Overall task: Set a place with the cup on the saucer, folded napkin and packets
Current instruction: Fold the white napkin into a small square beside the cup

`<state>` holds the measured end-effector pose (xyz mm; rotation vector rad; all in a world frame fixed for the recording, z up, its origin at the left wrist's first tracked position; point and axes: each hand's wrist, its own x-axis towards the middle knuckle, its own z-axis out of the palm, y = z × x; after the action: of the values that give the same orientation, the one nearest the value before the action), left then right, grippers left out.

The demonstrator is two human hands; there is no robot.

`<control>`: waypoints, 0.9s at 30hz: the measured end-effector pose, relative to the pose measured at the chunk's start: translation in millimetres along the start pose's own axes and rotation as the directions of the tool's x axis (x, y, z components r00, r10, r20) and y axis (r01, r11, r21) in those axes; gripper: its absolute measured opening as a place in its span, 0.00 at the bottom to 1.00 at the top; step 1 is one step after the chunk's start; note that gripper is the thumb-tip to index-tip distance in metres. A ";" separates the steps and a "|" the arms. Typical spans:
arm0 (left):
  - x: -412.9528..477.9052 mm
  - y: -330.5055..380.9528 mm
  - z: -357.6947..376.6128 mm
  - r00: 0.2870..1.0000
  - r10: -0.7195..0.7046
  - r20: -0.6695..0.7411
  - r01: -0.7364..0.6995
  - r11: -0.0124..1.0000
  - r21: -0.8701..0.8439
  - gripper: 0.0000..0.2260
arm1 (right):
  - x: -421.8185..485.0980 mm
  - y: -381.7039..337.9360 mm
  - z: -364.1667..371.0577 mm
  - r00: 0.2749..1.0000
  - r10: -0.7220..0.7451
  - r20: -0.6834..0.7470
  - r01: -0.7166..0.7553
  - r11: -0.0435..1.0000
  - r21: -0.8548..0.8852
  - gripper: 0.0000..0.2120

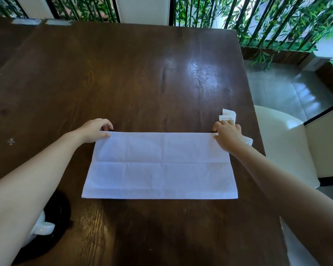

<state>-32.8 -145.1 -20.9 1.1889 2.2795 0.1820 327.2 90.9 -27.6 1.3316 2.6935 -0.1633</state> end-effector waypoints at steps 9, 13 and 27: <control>-10.1 -4.6 -10.8 0.999 0.043 -0.025 -0.044 0.999 -0.030 0.03 | 17.0 -1.7 -25.3 0.958 -0.119 0.260 0.171 0.968 -0.185 0.11; -17.7 -5.1 -18.3 0.997 0.075 -0.036 -0.075 0.997 -0.019 0.04 | 15.2 -2.0 -32.6 0.944 -0.161 0.287 0.222 0.955 -0.195 0.11; -84.5 9.8 -52.6 0.988 0.126 -0.086 -0.114 0.985 0.125 0.04 | -40.6 15.3 -74.9 0.985 -0.166 0.035 0.162 0.981 0.107 0.03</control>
<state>-15.6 -199.1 61.4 1.4090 2.3287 0.1506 358.4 80.0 52.4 1.1152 2.7911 -0.3495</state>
